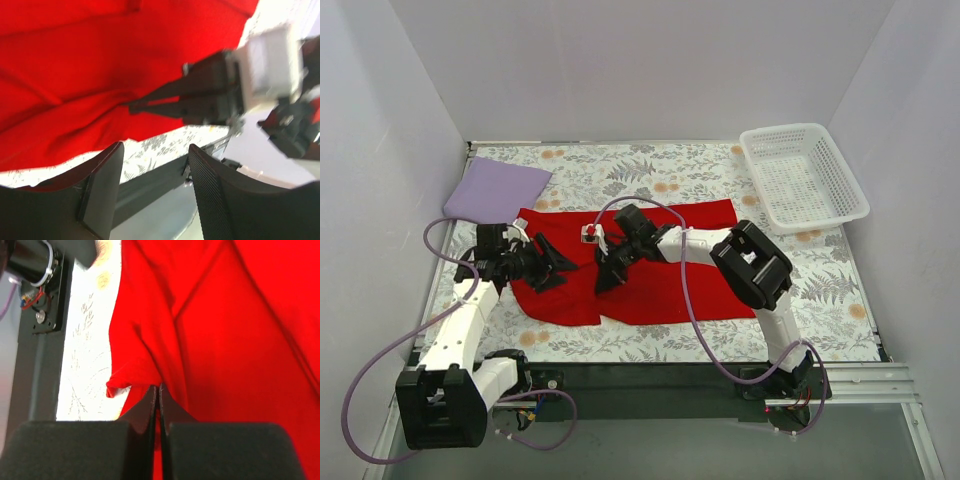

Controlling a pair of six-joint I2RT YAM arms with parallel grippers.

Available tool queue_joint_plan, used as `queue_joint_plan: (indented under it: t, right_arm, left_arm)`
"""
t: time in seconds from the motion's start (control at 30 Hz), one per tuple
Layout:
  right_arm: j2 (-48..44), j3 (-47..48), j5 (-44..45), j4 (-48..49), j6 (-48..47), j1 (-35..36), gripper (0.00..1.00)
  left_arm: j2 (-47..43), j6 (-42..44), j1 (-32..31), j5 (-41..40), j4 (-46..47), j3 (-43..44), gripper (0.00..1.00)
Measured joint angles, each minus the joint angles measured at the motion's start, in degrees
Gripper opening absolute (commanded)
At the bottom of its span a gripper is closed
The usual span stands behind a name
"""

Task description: Fold and stack the t-shirts

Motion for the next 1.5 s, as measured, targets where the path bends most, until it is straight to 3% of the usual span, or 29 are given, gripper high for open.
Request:
queue_joint_plan:
  t: [0.13,0.23,0.33,0.67,0.83,1.13,1.33,1.5]
  right_arm:
    - [1.8,1.4,-1.5,0.8,3.7,-1.9,0.09]
    - [2.9,2.9,-2.3,1.2,6.2,-3.3,0.30]
    - [3.1,4.2,-2.8,1.4,8.6,-4.7,0.37]
    - [2.1,5.3,-3.1,0.9,9.5,-8.7,0.38]
    - [-3.0,5.3,-4.0,-5.5,3.2,-12.2,0.38]
    - [-20.4,-2.8,-4.0,-12.7,-8.0,-20.4,0.38]
    - [-23.8,-9.6,-3.9,-17.0,-11.9,-22.5,0.39]
    - [-26.0,-12.6,-3.3,-18.6,-13.4,-24.5,0.39]
  left_arm:
    - [1.6,1.1,-1.2,-0.7,-2.3,0.4,0.52]
    - [2.2,1.7,-2.0,-1.7,-3.7,0.9,0.52]
    - [2.5,2.3,-3.1,-2.2,-4.7,1.7,0.52]
    - [6.1,4.3,-8.2,-4.9,-7.9,5.4,0.50]
    - [11.2,4.5,-17.6,-10.1,-11.1,9.0,0.49]
    - [16.5,0.4,-32.9,-24.2,-19.6,12.3,0.48]
    - [24.0,-2.7,-42.8,-29.2,-20.7,13.4,0.47]
    - [29.0,-3.8,-46.0,-33.1,-21.2,14.9,0.43]
